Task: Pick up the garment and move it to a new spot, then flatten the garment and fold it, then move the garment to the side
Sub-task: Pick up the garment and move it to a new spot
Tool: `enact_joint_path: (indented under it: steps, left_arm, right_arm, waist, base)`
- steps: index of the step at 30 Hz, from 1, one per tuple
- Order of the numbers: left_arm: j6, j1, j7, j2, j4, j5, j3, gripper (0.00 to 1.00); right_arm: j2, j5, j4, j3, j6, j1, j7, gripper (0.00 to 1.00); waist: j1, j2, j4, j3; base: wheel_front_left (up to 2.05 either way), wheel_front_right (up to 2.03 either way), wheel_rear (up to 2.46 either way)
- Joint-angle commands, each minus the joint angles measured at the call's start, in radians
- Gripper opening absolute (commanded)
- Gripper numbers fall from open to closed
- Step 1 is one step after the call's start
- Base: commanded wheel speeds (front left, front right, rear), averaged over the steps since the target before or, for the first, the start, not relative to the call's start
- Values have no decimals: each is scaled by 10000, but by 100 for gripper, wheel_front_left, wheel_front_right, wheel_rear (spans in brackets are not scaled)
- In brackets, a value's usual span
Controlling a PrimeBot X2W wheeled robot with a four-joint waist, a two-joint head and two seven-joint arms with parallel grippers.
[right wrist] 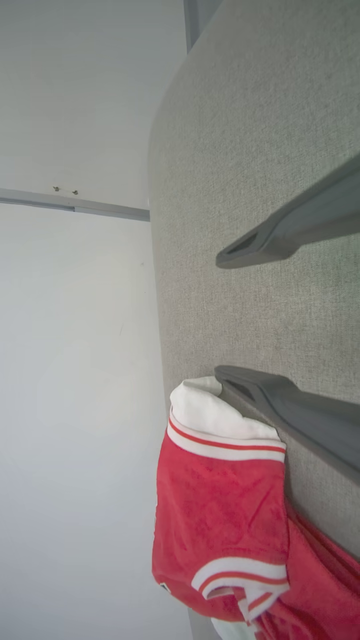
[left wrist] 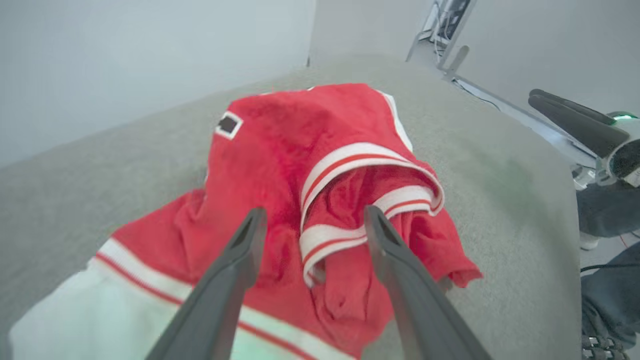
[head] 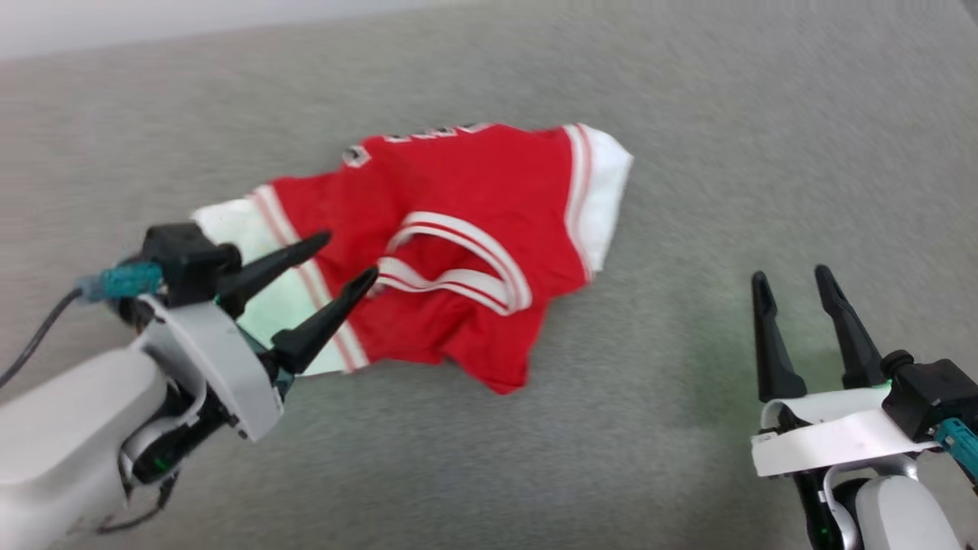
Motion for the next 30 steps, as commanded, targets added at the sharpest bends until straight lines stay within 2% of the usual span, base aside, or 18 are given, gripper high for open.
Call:
enact_joint_path:
  steps: [1, 3, 11, 17, 22, 30]
  left_arm:
    - [20, 451, -50, -172, 196, -246, 267, 100]
    - [22, 1064, -56, -342, 716, -171, 985, 100]
    - [19, 4686, -45, -1892, 1772, 729, 4684, 100]
    - [19, 6849, -46, -2738, 1992, 2733, 7137, 100]
    - [19, 8046, -47, -3325, 1860, 4135, 8875, 100]
    - [19, 9597, -47, -4166, 1035, 5596, 11205, 100]
  right_arm:
    - [-23, -232, 163, -157, -12, -6, -9, 100]
    - [-23, -363, 379, -341, -12, 45, -7, 100]
    - [-22, -954, 748, -1272, -12, 656, 57, 100]
    - [-14, -1059, 444, -1859, -12, 1362, 302, 100]
    - [-16, -1039, 286, -2007, -12, 1823, 423, 100]
    - [-19, -716, -40, -2248, -12, 2224, 367, 100]
  waist:
    - [0, 0, 1439, -1347]
    - [0, 0, 1701, -1506]
    - [0, 0, 2661, -2266]
    - [0, 0, 3130, -2701]
    - [0, 0, 3182, -2989]
    - [0, 0, 2811, -3435]
  base:
    - [0, 0, 0]
    - [0, 0, 0]
    - [0, 0, 0]
    - [0, 0, 0]
    - [0, 0, 0]
    - [0, 0, 0]
